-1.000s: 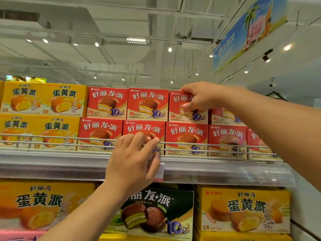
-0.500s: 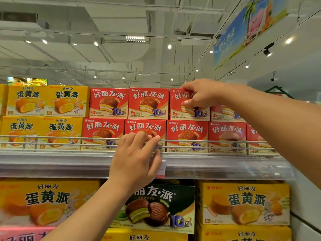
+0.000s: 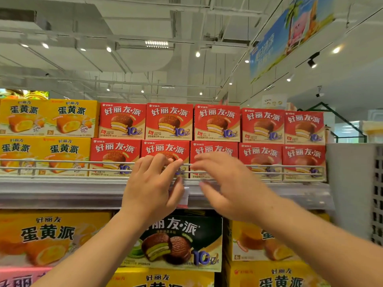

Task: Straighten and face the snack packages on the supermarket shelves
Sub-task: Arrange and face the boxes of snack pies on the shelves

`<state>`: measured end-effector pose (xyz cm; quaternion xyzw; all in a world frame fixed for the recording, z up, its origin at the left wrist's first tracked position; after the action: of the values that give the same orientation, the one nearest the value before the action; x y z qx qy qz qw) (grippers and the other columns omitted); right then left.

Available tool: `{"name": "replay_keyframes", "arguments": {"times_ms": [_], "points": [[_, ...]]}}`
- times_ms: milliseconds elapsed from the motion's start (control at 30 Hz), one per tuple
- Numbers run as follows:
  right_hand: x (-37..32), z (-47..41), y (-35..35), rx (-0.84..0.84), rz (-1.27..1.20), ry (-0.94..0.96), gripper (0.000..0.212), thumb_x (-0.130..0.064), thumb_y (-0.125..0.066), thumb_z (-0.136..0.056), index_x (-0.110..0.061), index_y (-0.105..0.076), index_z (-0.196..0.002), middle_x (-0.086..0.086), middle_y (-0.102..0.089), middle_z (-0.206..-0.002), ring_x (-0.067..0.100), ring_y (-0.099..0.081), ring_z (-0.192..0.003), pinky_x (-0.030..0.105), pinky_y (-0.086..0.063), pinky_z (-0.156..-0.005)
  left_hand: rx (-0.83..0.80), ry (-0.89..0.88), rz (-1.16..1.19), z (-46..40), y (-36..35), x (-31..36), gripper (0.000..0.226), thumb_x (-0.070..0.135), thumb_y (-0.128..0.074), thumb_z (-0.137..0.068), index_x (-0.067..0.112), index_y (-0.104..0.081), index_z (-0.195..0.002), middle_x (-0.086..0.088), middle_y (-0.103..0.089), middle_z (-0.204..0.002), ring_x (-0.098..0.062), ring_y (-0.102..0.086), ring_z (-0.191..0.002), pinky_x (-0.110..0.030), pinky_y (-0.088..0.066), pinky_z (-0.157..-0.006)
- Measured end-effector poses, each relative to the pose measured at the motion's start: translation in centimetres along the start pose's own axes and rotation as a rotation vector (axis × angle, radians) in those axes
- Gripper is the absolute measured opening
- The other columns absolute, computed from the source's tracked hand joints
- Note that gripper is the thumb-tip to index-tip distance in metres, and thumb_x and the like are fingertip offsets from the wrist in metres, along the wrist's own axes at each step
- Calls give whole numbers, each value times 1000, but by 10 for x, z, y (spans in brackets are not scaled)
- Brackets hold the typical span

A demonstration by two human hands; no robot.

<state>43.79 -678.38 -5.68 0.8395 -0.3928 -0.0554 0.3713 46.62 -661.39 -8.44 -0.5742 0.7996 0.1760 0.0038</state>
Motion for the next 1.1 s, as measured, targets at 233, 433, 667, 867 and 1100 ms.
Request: {"name": "replay_keyframes", "arguments": {"times_ms": [233,433,667,867,1100], "points": [[10,28,-48,10,26,-42,54,-32,-45,-96,-20,-37,-148,-6,-16,-161,7,1,-148,34,-2,-120,-18,26,9,0,3,4,44,35,-49,-89,7,-68,-118,-9,-61,-99,-31,-57,-91,-44,-42,-83],[8,32,-63,46,211,-69,56,-28,-43,-95,-12,-34,-148,4,-18,-159,17,-6,-148,37,-2,-121,-103,-46,72,41,23,-3,55,32,-46,-91,8,-50,-141,-13,-52,-140,-31,-46,-131,-50,-24,-117],[-3,34,-75,150,163,-221,56,-20,-42,-91,-11,-37,-146,4,-23,-158,16,-13,-148,35,-2,-120,-220,-109,89,164,16,-40,43,18,-61,-84,1,-64,-124,-20,-58,-130,-39,-53,-123,-55,-37,-106],[-12,33,-77,213,76,-327,55,-13,-42,-89,-9,-41,-144,6,-27,-157,9,-11,-145,32,1,-120,-372,9,-42,144,5,-71,64,40,-60,-86,6,-49,-139,-18,-53,-138,-38,-49,-128,-54,-27,-111],[-18,31,-75,229,9,-383,53,-11,-41,-87,-9,-43,-140,6,-30,-156,10,-13,-145,34,0,-120,-432,96,-7,125,2,-73,71,55,-69,-80,8,-53,-130,-15,-56,-133,-38,-48,-127,-56,-21,-112]]}}
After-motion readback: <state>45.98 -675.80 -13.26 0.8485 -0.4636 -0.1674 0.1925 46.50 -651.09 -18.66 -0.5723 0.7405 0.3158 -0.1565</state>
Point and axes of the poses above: each hand's wrist, its own z-axis away from the middle knuckle, its own y-axis out of the back of the hand, x = y × z, the point moved 4 cm from there along -z, towards the middle knuckle
